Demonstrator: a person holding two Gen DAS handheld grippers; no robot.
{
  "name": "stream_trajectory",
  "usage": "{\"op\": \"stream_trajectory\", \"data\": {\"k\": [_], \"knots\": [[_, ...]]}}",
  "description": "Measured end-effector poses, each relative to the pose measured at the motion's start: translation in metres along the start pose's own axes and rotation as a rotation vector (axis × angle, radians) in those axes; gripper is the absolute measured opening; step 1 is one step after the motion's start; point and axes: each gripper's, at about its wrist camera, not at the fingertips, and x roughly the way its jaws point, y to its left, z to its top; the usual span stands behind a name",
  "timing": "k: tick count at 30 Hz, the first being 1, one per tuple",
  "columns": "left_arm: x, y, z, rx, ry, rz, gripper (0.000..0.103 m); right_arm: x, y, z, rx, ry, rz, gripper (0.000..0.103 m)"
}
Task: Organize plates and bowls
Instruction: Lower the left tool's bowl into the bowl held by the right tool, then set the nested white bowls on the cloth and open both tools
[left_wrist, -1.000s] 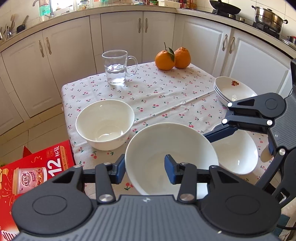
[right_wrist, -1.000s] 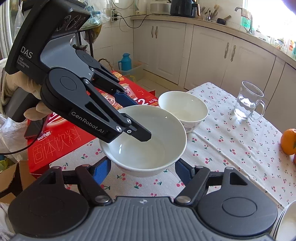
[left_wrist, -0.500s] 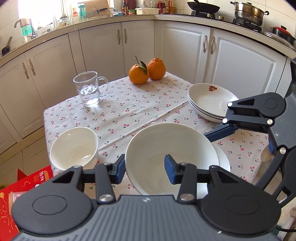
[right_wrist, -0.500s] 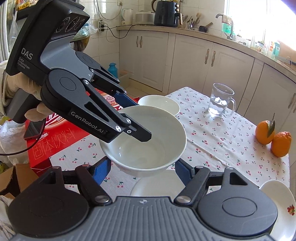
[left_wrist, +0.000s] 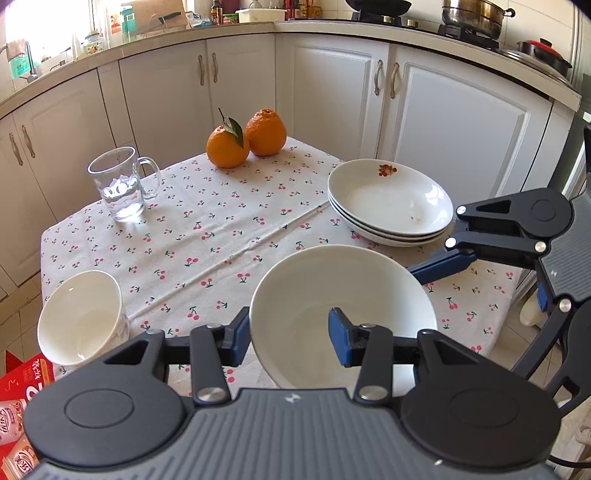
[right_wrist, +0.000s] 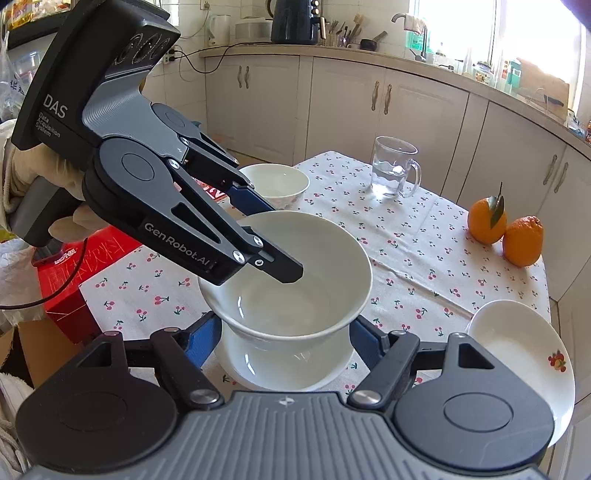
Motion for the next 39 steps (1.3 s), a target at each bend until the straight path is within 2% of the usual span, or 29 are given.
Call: {"op": "stream_trajectory", "data": {"k": [13,32,34,36,39], "knots": [[0.016,-0.003,-0.010,-0.013,0.045,-0.016,0.043,0.013,-0.006,-0.014,0.023,0.046,0.034,0.080],[0.016,-0.005,-0.018,0.004,0.031,-0.005,0.045,0.018,-0.005,-0.016,0.013,0.069,0.036,0.081],[0.014,-0.003,-0.019,-0.003,0.027,-0.013,0.047,0.016,-0.005,-0.015,0.018,0.051,0.048,0.094],[0.011,-0.004,-0.020,-0.002,0.020,-0.010,0.050,0.010,-0.004,-0.014,0.013,0.018,0.054,0.103],[0.005,-0.004,-0.022,0.000,0.007,0.007,0.057,0.007,-0.002,-0.012,0.001,0.006,0.063,0.103]]}}
